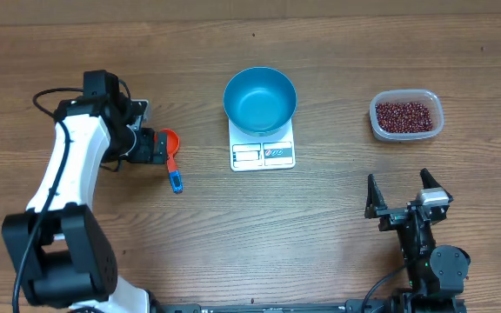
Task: Scoop item into bowl and weigh 150g on scale
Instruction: 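Lower the left gripper and close it on the red scoop's rim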
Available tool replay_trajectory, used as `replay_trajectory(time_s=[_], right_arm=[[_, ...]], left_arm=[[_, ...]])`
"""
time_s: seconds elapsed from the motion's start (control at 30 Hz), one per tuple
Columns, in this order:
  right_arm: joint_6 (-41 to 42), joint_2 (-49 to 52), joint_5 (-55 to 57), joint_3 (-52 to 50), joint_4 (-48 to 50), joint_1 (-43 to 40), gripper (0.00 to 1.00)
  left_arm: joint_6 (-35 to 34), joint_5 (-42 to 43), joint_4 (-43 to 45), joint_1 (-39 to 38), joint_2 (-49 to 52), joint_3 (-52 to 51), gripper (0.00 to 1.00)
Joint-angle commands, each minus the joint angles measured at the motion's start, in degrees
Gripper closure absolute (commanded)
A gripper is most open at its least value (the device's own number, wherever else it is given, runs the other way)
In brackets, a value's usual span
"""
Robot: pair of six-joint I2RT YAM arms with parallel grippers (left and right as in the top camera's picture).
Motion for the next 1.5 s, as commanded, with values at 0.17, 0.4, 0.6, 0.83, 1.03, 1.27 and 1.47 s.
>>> replay_trajectory(time_s=[0.17,0.4,0.6,0.83,1.03,1.27,1.47], right_arm=[[-0.07,-0.57,0.42,-0.61,0.26,0.24,0.0],[-0.07,-0.57,0.42,-0.61,0.26,0.24,0.0],[-0.07,-0.57,0.42,-0.61,0.24,0.24,0.0],[-0.07,-0.57,0.42,-0.61,0.24,0.24,0.0],[-0.07,-0.57,0.42,-0.61,0.24,0.24,0.0],[-0.07,-0.57,0.42,-0.61,0.26,0.24,0.0],[-0.07,-0.57,0.42,-0.61,0.24,0.24,0.0]], left_arm=[[0.11,0.42,2.16,0.61,6.19,0.96,0.0],[-0.5,-1.27,3.02,0.61,7.89,0.96,0.01],[-0.5,-1.57,4.52,0.61,7.89,0.96,0.0],[-0.5,-1.55,8.24,0.61,7.91,0.96,0.01],[-0.5,-1.79,11.28,0.61,8.81,0.96,0.0],[-0.48,-2.43,12.57,0.61,12.07,0.96,0.0],[-0.5,-2.43,13.75,0.61,14.75,0.98,0.0]])
